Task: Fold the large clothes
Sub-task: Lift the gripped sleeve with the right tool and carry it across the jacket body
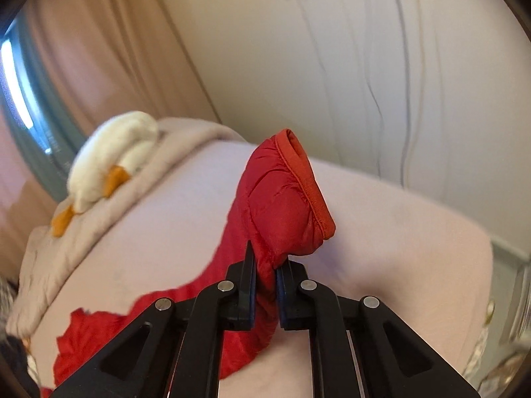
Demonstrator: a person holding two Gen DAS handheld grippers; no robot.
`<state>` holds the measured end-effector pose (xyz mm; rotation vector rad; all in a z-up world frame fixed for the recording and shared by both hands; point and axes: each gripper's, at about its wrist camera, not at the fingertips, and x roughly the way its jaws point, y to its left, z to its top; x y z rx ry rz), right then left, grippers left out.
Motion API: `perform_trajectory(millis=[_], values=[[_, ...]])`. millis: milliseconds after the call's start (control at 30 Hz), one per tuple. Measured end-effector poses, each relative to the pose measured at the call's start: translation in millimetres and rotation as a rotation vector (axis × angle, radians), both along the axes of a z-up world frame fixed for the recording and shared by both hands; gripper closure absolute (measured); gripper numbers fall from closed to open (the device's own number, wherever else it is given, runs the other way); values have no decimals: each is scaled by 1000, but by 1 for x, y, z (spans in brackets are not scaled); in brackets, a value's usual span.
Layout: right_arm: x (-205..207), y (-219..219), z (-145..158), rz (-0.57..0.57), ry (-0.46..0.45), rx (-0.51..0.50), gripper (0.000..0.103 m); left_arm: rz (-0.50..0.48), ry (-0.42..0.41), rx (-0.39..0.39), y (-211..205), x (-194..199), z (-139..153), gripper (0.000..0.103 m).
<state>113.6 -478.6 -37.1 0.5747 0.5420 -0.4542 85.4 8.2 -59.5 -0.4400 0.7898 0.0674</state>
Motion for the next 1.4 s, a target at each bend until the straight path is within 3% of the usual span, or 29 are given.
perform_trajectory(millis=[333,700,967,1400], values=[[-11,65,68,113,-109,-169,93,25,-79,6,14,-16,30,8],[-19,131,108,279,-195,-292,93,81,-155,-32,33,-39,51,8],[-17,174,118,417,-235,-315,93,109,-180,-30,39,-50,66,8],[-17,229,112,636,-243,-324,93,63,-166,-66,32,-51,66,8]])
